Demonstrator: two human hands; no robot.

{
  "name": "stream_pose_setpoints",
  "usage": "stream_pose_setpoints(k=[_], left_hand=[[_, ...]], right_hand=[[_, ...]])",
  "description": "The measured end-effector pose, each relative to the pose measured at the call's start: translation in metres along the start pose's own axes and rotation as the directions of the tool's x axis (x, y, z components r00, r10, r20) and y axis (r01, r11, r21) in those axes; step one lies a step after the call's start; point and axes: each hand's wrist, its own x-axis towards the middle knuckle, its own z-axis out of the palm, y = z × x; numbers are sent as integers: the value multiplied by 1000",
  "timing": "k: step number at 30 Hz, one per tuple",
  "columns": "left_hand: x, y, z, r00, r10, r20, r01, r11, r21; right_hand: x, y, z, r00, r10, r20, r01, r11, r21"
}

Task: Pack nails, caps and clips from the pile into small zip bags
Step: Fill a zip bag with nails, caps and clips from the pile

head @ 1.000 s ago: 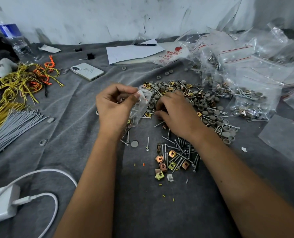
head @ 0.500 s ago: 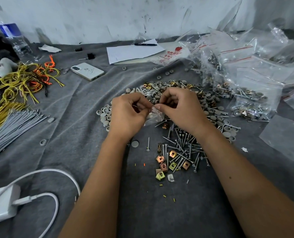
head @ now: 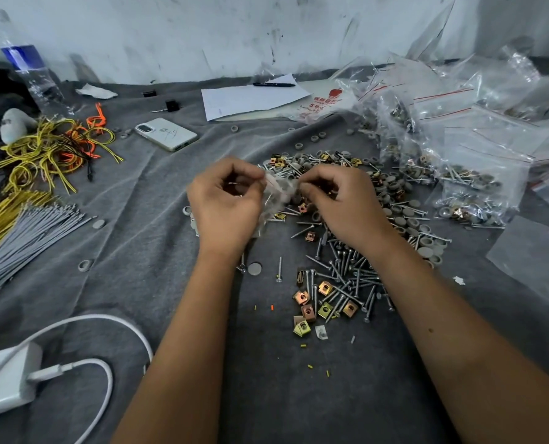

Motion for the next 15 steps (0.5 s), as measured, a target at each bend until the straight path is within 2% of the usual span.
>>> stream_pose_setpoints(k=[3, 6, 9, 15], left_hand=[[4, 1, -2, 991, -91, -101, 79, 990, -116], [7, 1, -4, 975, -160, -154, 123, 967, -221], [8, 0, -5, 970, -182, -162, 138, 957, -254], [8, -1, -4, 972, -179, -155, 136, 958, -253]], right_hand=[[-3, 1, 5, 985, -112, 135, 145, 951, -274], [-3, 0, 10, 954, -90, 284, 202, 897, -394], [-4, -1, 12, 948, -31, 318, 170, 891, -421], [-4, -5, 7, 964, -48, 261, 155, 900, -407]])
